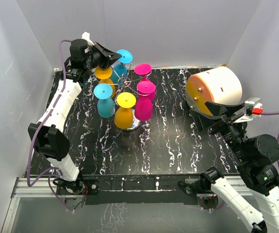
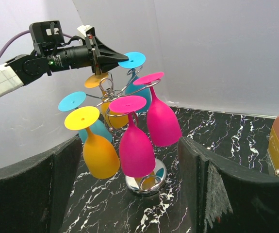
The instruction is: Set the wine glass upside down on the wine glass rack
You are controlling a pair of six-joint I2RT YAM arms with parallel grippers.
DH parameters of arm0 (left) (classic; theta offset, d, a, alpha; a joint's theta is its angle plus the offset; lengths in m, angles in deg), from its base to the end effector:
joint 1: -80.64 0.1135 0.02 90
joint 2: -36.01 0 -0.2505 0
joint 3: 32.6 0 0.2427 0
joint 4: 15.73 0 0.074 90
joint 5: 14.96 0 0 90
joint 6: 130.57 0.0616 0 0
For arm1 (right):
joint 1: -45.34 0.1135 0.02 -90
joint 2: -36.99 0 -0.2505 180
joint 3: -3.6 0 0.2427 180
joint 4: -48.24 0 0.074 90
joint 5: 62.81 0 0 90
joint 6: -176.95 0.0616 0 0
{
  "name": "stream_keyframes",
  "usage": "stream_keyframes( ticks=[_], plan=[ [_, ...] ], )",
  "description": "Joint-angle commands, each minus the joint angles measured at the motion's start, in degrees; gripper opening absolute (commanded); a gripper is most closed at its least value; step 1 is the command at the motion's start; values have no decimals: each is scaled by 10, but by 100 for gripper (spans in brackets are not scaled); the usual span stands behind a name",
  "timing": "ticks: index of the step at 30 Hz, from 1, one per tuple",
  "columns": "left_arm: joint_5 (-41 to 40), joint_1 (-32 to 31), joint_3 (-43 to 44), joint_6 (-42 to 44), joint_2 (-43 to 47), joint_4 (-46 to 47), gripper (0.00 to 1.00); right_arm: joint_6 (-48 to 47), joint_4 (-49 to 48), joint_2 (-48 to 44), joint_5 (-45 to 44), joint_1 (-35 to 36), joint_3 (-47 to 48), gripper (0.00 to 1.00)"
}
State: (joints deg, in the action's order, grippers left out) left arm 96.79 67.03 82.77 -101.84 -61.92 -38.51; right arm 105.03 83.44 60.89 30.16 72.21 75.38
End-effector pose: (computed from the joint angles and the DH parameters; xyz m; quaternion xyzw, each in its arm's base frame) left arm 0.3997 -0.1203 0.4221 -0.1771 0.7154 -0.5128 0.4403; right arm 0.0752 0.0417 0.4248 -0.0680 0.6211 0.3134 0.7151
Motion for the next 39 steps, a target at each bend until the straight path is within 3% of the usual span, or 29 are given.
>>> stream_keyframes(
  ticks=[1,12,21,29,35,39],
  plan=[
    [-14,5,27,22,44,-17,4,-3,-29,0,1,-1,2,78],
    [-69,6,66,76,45,-93,23,5,-47,1,-9,-1,3,78],
    [-93,6,81,119,51,-122,25,13,-42,6,-13,-1,1,78],
    [-105,5,99,199,91,-122,36,13,-6,21,-33,-1,4,77],
    [-122,6,118,306,144,-196,56,25,55,49,-89,-1,16,77],
    [-124,5,75,355,207,-245,71,41,84,66,-103,-1,23,77]
  ],
)
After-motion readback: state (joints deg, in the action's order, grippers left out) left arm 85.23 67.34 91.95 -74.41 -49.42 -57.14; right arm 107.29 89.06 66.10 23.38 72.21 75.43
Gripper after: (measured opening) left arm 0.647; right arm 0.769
